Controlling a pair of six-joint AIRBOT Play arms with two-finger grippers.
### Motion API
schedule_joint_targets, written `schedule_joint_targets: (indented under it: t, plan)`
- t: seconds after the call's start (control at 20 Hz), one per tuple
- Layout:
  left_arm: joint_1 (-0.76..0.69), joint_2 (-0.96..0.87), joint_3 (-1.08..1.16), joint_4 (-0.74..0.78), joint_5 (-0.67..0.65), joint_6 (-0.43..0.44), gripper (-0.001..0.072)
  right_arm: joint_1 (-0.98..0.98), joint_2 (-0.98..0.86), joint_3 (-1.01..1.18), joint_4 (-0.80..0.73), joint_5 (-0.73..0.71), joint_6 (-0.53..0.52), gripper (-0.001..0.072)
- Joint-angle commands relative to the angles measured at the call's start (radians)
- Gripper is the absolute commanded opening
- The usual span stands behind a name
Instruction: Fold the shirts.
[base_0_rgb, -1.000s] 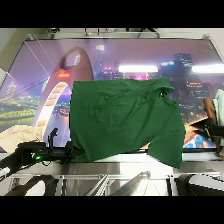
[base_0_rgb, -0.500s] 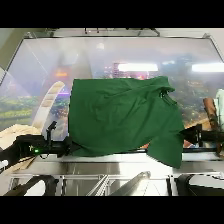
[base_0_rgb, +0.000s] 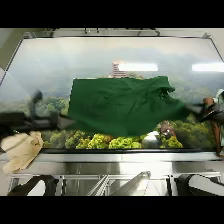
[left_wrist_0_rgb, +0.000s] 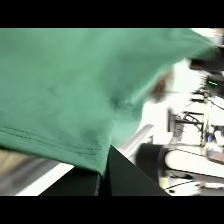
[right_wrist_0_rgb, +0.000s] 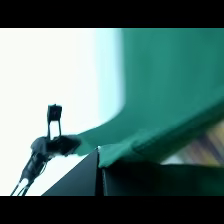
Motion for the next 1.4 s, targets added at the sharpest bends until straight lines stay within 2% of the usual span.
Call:
schedule_joint_targets:
  t: [0.0, 0.1, 0.2, 0.3, 0.4, 0.5, 0.55, 0.65, 0.8, 0.9, 1.0, 1.05, 1.15, 1.25, 1.35]
  plan:
    - [0.004, 0.162, 0.402, -0.095, 0.122, -0.016, 0.0030, 0.005, 0.280, 0.130, 0.415, 0.034, -0.046, 0.0016]
    - [0.068, 0.196, 0.699, -0.096, 0.071, -0.048, 0.0030, 0.000, 0.468, 0.236, 0.611, -0.095, -0.079, 0.0016]
    - [0.221, 0.177, 1.000, -0.096, 0.061, -0.094, 0.0030, -0.048, 0.624, 0.366, 0.692, -0.287, -0.107, 0.0016]
    - [0.425, 0.115, 1.257, -0.096, 0.092, -0.143, 0.0030, -0.124, 0.729, 0.483, 0.686, -0.465, -0.106, 0.0015]
    - [0.534, 0.048, 1.390, -0.098, 0.076, -0.195, 0.0030, -0.164, 0.779, 0.557, 0.673, -0.571, -0.107, 0.0016]
    - [0.517, -0.021, 1.415, -0.097, 0.101, -0.198, 0.0030, -0.161, 0.785, 0.598, 0.528, -0.610, -0.098, 0.0015]
    - [0.473, -0.063, 1.390, -0.095, 0.137, -0.198, 0.0030, -0.160, 0.777, 0.597, 0.435, -0.607, -0.055, 0.0016]
    - [0.361, -0.148, 1.291, -0.069, 0.249, -0.198, 0.0030, -0.121, 0.726, 0.581, 0.276, -0.559, 0.061, 0.0015]
    - [0.168, -0.286, 1.089, -0.007, 0.302, -0.161, 0.0029, 0.070, 0.608, 0.468, 0.175, -0.544, 0.068, 0.0016]
    - [0.081, -0.380, 0.993, 0.051, 0.261, -0.063, 0.0029, 0.265, 0.505, 0.367, 0.045, -0.629, 0.066, 0.0015]
    - [0.027, -0.482, 0.925, 0.092, 0.156, 0.014, 0.0029, 0.430, 0.367, 0.307, -0.087, -0.775, 0.018, 0.0016]
    - [0.018, -0.536, 0.909, 0.115, 0.106, 0.020, 0.0030, 0.485, 0.288, 0.299, -0.130, -0.836, 0.018, 0.0016]
    - [0.018, -0.663, 0.916, 0.142, 0.058, 0.020, 0.0029, 0.546, 0.106, 0.301, -0.114, -0.940, -0.003, 0.0016]
    - [0.019, -0.799, 0.984, 0.150, 0.056, 0.020, 0.0029, 0.558, -0.068, 0.308, 0.040, -0.976, -0.128, 0.0016]
    - [0.019, -0.909, 1.079, 0.149, 0.050, 0.019, 0.0028, 0.552, -0.198, 0.332, 0.194, -0.975, -0.199, 0.0015]
